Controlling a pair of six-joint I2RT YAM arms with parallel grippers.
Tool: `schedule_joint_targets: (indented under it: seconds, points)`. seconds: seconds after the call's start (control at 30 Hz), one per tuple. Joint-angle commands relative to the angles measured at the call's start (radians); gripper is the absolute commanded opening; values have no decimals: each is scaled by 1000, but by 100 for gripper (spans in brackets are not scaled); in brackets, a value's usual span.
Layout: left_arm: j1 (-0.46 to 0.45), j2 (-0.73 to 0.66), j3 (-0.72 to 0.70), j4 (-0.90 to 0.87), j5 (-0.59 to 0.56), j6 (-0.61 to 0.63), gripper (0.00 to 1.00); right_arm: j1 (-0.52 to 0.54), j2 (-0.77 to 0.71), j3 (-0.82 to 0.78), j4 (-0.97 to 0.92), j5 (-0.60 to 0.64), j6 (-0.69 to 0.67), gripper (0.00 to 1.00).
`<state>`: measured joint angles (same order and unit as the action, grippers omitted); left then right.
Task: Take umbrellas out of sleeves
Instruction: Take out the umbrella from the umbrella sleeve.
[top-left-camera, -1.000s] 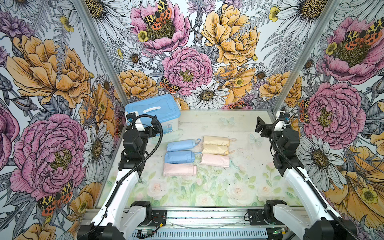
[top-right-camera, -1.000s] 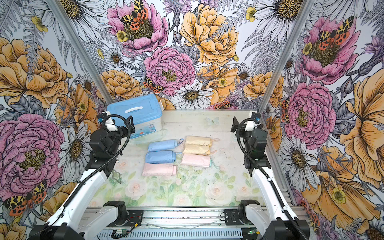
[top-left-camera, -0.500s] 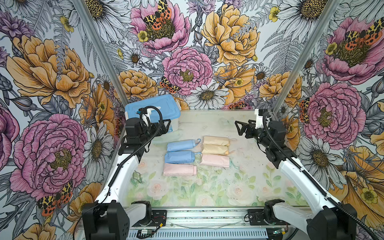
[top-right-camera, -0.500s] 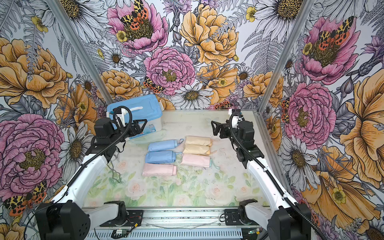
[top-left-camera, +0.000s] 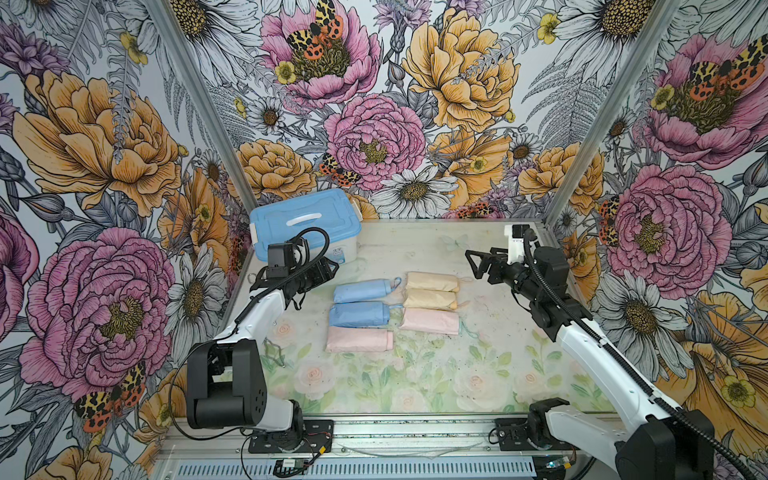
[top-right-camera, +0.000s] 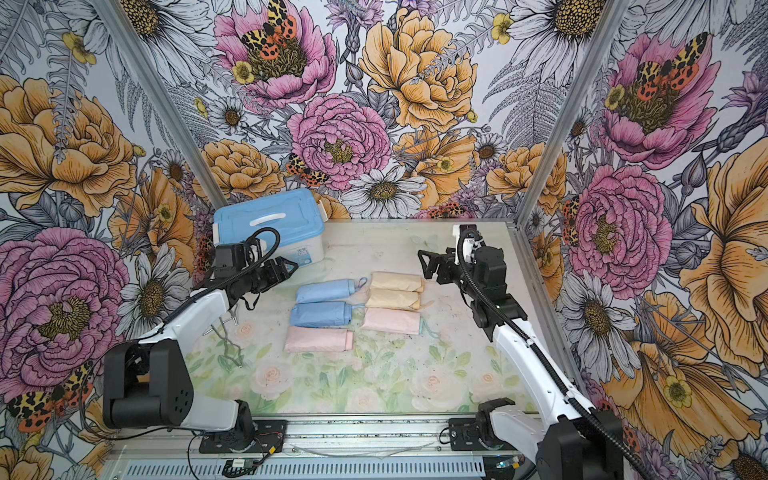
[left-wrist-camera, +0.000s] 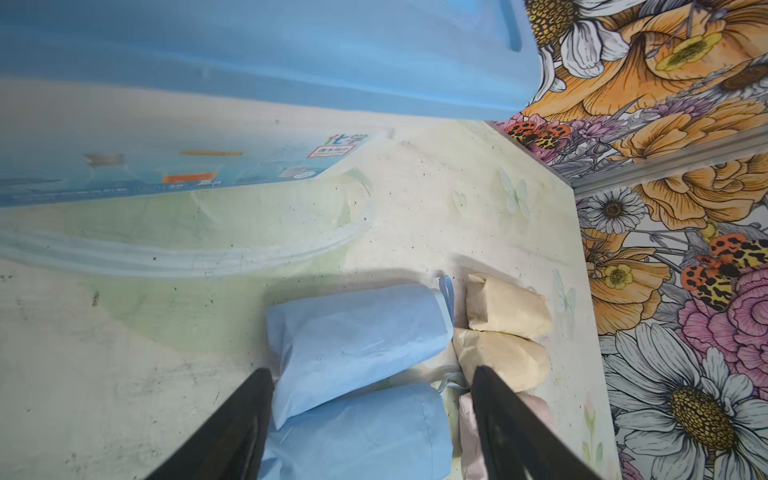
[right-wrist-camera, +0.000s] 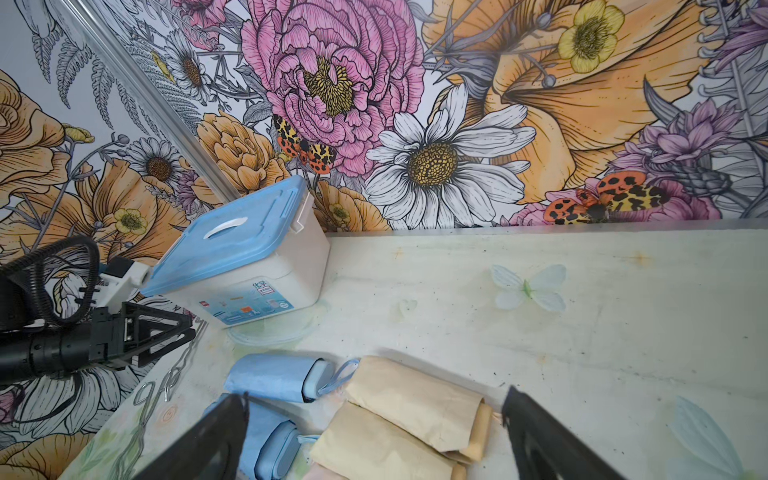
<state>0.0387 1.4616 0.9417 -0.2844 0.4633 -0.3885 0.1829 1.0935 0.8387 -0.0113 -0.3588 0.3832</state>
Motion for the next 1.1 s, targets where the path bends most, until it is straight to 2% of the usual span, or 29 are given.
schedule_joint_targets:
  seconds: [0.0,0.07,0.23,0.4,0.67,0.83,0.97,1.07]
  points:
    - [-1,34,-26,-5,-29,14,69,4,8,0,7,-36,18,99]
    - [-9,51,-37,-5,-52,24,65,5,8,-2,7,-47,20,99]
    - [-27,117,-44,-5,-86,41,61,5,8,-16,8,-64,23,99]
    - [-49,196,-15,-1,-71,48,54,5,5,-30,7,-74,29,99]
    - [-28,246,-36,95,-4,15,35,6,0,-45,7,-76,36,99]
    - [-23,264,-44,129,21,6,20,11,20,-43,3,-86,39,99]
    - [-15,259,-51,133,20,12,8,45,65,-24,-5,-81,48,97]
    - [-7,253,-55,134,17,21,3,98,131,12,-9,-55,72,95]
